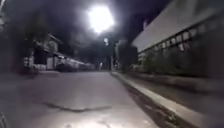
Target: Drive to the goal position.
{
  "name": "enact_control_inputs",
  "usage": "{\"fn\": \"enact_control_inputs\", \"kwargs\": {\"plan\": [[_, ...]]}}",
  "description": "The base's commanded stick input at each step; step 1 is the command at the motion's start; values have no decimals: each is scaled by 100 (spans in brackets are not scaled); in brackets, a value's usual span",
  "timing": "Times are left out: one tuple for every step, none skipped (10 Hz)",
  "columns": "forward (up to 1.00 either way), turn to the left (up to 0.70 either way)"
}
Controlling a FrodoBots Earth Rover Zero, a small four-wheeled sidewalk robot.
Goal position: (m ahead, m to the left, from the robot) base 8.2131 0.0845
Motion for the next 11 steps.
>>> {"fn": "enact_control_inputs", "kwargs": {"plan": [[70,0],[70,0],[70,0],[70,0],[70,0],[70,0],[70,0],[70,0],[70,0],[70,0],[70,0]]}}
